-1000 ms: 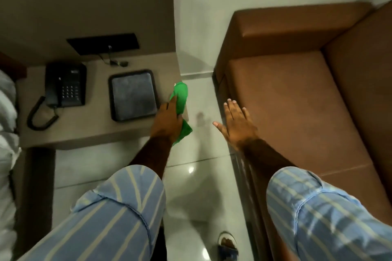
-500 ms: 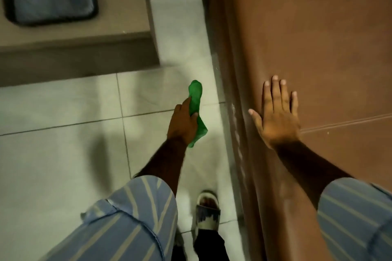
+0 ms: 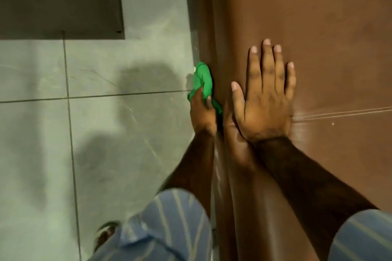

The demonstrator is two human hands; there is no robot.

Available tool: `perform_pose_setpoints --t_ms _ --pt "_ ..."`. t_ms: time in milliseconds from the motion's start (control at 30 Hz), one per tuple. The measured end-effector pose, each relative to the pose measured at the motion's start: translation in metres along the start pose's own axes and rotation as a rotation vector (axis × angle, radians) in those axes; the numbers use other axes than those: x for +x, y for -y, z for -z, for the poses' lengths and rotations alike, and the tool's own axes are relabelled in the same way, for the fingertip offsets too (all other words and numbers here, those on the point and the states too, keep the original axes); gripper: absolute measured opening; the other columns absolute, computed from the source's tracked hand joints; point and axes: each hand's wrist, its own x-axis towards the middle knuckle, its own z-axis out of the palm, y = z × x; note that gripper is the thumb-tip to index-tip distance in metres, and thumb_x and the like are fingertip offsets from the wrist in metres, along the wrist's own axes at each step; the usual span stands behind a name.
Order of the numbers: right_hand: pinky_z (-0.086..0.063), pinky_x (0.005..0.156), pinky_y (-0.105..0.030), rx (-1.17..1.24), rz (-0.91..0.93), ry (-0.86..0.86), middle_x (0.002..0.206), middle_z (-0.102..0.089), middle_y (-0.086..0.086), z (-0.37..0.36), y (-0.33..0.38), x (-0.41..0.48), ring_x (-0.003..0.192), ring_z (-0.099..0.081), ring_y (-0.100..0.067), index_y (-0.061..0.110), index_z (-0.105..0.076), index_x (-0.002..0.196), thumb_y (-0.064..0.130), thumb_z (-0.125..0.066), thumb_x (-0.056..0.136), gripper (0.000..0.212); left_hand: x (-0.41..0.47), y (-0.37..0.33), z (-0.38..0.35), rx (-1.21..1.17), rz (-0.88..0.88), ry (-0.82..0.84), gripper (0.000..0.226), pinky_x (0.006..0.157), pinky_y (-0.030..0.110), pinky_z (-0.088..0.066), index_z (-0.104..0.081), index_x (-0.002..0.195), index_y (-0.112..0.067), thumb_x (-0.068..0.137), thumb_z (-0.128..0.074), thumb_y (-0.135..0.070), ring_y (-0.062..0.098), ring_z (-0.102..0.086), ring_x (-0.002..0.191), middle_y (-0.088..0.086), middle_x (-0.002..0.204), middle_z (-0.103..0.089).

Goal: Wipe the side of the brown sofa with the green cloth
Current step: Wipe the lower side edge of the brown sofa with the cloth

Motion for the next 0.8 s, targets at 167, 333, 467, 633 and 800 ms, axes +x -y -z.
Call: perform_pose_setpoints --t_ms 167,333,467,633,800 --pt "-0.020 0.133 -0.058 0.010 -0.007 -0.026 0.177 -0.022 -0.014 0.001 0.001 0.000 0.165 -0.021 -0.032 0.013 -0.023 0.169 0.047 -0.035 0.112 0.069 -0.110 0.086 0.004 0.032 0.135 0.083 0.042 0.105 0.022 -0.035 -0.050 0.141 -0.011 0.100 -0.051 -0.017 0.027 -0.054 0.130 0.013 0.142 -0.057" --pt "-0.019 0.134 -0.057 0.003 0.000 -0.041 0.177 -0.022 -0.013 0.000 0.002 -0.001 0.165 -0.021 -0.031 0.013 -0.023 0.169 0.047 -0.033 0.112 0.068 -0.084 0.089 0.011 -0.007 0.352 0.227 0.044 0.087 0.020 -0.039 -0.051 0.140 -0.013 0.097 -0.055 -0.021 0.026 -0.061 0.116 0.011 0.125 -0.060" --pt "-0.017 0.134 -0.056 -0.001 -0.002 -0.051 0.178 -0.022 -0.013 -0.002 0.001 -0.002 0.165 -0.020 -0.031 0.013 -0.023 0.169 0.048 -0.033 0.111 0.068 0.015 0.007 0.008 -0.049 0.152 0.076 0.029 0.091 0.021 -0.052 -0.063 0.124 -0.019 0.100 -0.050 -0.028 0.012 -0.068 0.111 0.011 0.125 -0.066" --pt "-0.016 0.134 -0.055 0.009 -0.005 -0.033 0.178 -0.020 -0.012 0.003 0.003 -0.002 0.166 -0.018 -0.031 0.014 -0.022 0.170 0.048 -0.032 0.110 0.069 -0.039 0.023 0.002 -0.129 -0.115 0.020 0.039 0.112 0.031 -0.041 -0.052 0.138 -0.015 0.099 -0.048 -0.021 0.019 -0.052 0.131 0.004 0.144 -0.055" --pt "-0.017 0.135 -0.055 0.017 -0.008 -0.043 0.178 -0.022 -0.012 0.007 0.004 -0.004 0.166 -0.020 -0.030 0.014 -0.024 0.169 0.047 -0.032 0.111 0.068 -0.198 0.145 0.007 -0.025 0.211 0.140 0.041 0.103 0.023 -0.039 -0.047 0.140 -0.026 0.100 -0.049 -0.020 0.024 -0.055 0.129 0.004 0.141 -0.055"
